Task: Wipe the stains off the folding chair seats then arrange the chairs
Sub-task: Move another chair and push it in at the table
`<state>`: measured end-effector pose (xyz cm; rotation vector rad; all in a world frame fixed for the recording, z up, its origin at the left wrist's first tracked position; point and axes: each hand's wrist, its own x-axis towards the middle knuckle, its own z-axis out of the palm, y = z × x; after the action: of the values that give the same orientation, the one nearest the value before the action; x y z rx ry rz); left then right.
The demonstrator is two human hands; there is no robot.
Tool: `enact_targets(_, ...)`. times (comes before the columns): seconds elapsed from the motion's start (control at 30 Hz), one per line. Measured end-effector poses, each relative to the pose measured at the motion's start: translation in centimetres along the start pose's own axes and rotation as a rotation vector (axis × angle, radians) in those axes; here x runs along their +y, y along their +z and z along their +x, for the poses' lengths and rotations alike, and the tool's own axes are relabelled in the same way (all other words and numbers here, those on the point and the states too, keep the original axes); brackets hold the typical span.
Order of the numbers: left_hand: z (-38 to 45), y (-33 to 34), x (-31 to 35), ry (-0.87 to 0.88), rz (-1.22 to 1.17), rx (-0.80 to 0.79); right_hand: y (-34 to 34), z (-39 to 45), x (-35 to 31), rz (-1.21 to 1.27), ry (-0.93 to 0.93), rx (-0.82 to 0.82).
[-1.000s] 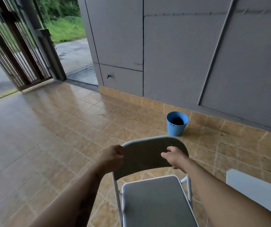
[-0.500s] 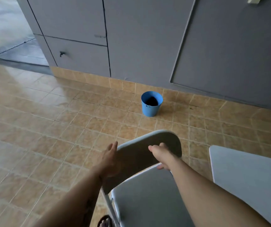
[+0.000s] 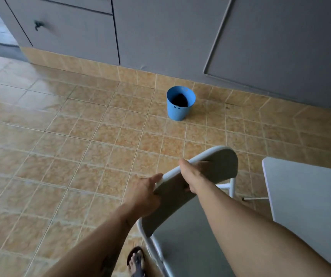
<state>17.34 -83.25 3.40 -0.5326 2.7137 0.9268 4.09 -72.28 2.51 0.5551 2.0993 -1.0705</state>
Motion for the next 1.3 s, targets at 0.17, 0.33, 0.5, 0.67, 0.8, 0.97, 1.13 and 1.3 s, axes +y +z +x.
enact_targets(0.17,-0.2,0.1,-0.2,0.027,-0.035,-0.004,0.8,0.6,-1.3,-0.055,-0.079,0.053)
enact_targets(0.33,0.3,-0.8,-2.0,0.112,-0.127,-0.198,0.5,-0.5,-2.5,-0.159,-0.179,0.039)
enact_targets(0.5,3.7,-2.9,-3.3,0.002,-0.206,-0.091,-1.8,-0.7,-1.8,-0.31,-0.287,-0.066)
enact_targets(0.67,7.8,-5.1,-0.4,-0.058,-0.272,-0.033,-3.5,-2.6,0.6,-0.34,-0.327,-0.186)
enact_targets(0.8,10.7,-5.1,5.4,-0.096,-0.348,-0.117,-1.9,-4.3,3.3,-0.485,-0.243,-0.24)
enact_targets(0.97,12.1,-2.1,10.7,-0.038,-0.128,-0.153,-2.5,-4.2,3.8,-0.511,-0.335,-0.153)
enact_targets(1.13,12.4,-0.3,12.5,-0.015,0.042,-0.065,-4.7,-4.0,4.8,-0.496,-0.368,-0.141)
enact_targets(1.3,11.8,1.0,14.5,-0.009,0.062,-0.023,-7.6,-3.4,5.9,-0.468,-0.372,-0.147)
